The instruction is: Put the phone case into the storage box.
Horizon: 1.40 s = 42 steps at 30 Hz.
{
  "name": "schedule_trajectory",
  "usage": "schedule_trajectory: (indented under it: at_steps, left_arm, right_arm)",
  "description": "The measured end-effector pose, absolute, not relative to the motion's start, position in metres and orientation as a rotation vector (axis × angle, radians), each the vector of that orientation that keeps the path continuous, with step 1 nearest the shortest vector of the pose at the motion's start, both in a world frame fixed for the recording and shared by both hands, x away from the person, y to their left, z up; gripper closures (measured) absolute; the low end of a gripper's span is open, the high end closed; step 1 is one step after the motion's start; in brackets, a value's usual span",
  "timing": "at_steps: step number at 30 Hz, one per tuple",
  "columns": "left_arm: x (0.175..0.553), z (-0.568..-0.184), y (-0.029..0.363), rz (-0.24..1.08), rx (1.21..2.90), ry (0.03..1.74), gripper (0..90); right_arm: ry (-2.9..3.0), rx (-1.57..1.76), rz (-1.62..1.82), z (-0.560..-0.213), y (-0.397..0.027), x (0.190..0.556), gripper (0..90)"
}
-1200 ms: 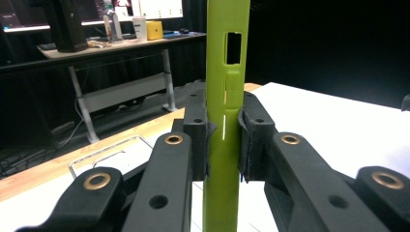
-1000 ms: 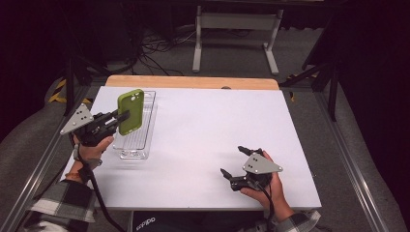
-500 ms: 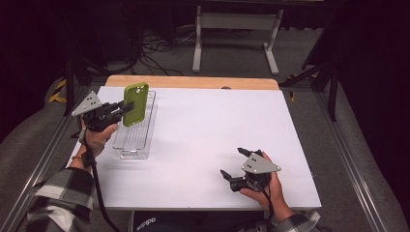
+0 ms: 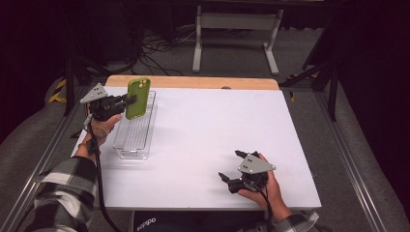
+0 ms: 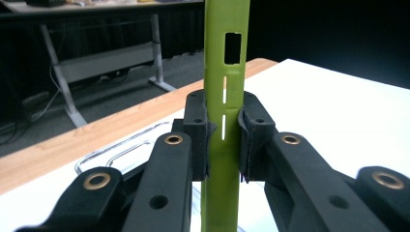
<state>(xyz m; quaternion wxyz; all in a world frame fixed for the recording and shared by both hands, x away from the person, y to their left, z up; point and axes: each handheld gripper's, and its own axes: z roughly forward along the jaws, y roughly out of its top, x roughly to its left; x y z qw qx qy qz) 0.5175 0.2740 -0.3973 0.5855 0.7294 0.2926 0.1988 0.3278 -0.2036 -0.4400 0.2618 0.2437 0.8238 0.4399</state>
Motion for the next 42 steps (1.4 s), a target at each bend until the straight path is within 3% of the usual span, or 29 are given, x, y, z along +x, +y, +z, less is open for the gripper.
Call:
schedule_trajectory:
  at_steps: [26, 42]
  left_arm:
    - [0.550, -0.421, 0.270, 0.470, 1.809, 0.749, 77.5]
    - [0.556, -0.429, 0.278, 0.673, 1.921, 0.839, 73.8]
  right_arm:
    - [2.261, 0.645, 1.155, -0.444, -0.201, 0.328, 10.4]
    - [2.292, 0.601, 1.085, -0.447, -0.196, 0.325, 10.8]
